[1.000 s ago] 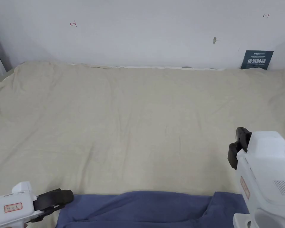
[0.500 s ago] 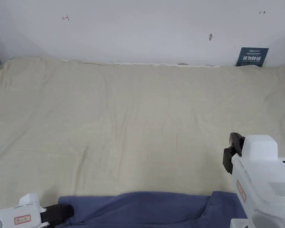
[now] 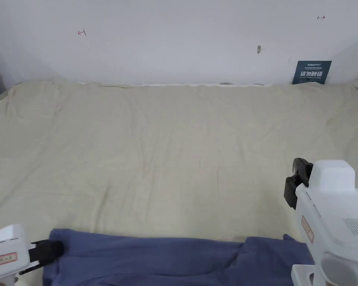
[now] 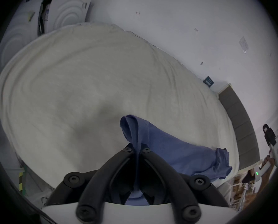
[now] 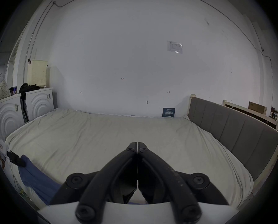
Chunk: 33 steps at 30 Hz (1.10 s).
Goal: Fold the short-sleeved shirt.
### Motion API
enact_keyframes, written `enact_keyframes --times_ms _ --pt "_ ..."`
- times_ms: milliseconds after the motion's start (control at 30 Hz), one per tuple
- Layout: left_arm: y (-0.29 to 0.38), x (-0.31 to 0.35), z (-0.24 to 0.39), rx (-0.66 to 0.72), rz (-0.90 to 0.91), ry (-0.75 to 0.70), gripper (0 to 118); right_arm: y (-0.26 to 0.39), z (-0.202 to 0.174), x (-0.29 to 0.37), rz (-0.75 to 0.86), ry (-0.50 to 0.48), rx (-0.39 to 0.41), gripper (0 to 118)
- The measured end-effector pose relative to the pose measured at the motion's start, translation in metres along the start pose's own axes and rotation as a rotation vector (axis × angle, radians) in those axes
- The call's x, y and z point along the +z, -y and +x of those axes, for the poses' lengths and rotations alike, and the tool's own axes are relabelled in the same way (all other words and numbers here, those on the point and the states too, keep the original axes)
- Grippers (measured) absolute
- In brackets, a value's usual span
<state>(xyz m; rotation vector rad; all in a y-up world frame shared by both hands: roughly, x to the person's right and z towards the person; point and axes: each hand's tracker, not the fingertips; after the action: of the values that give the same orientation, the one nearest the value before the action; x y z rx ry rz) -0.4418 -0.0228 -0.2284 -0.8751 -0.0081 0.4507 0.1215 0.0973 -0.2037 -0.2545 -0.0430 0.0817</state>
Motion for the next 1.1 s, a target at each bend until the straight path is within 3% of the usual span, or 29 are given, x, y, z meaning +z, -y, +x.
enact_keyframes --times_ms 100,233,400,600,867,900,933,1000,1100 --pt "-0.002 0.011 0.000 0.043 0.003 -0.046 5 0.001 0.008 0.002 0.002 0.002 -0.010 2" --pt "0.005 0.007 0.028 -0.033 -0.016 -0.039 5 0.002 0.015 0.005 0.002 0.001 -0.018 2" --pt "0.028 -0.004 0.116 -0.129 -0.075 0.056 5 0.003 0.020 0.010 0.005 -0.007 -0.021 2" --pt "0.048 -0.051 0.190 -0.209 -0.184 0.169 5 0.006 0.027 0.017 0.001 -0.015 -0.018 2" --pt "0.082 -0.102 0.251 -0.240 -0.254 0.131 9 0.012 0.048 0.024 -0.012 0.014 -0.021 2" --pt "0.086 -0.106 0.252 -0.230 -0.256 0.128 16 0.013 0.050 0.025 -0.014 0.019 -0.023 2" --pt "0.087 -0.108 0.254 -0.211 -0.260 0.127 36 0.013 0.052 0.025 -0.015 0.022 -0.025 2" --pt "0.086 -0.108 0.254 -0.171 -0.268 0.171 89 0.014 0.055 0.025 -0.020 0.030 -0.031 2" --pt "0.087 -0.104 0.256 -0.168 -0.250 0.205 111 0.016 0.057 0.024 -0.025 0.034 -0.041 2"
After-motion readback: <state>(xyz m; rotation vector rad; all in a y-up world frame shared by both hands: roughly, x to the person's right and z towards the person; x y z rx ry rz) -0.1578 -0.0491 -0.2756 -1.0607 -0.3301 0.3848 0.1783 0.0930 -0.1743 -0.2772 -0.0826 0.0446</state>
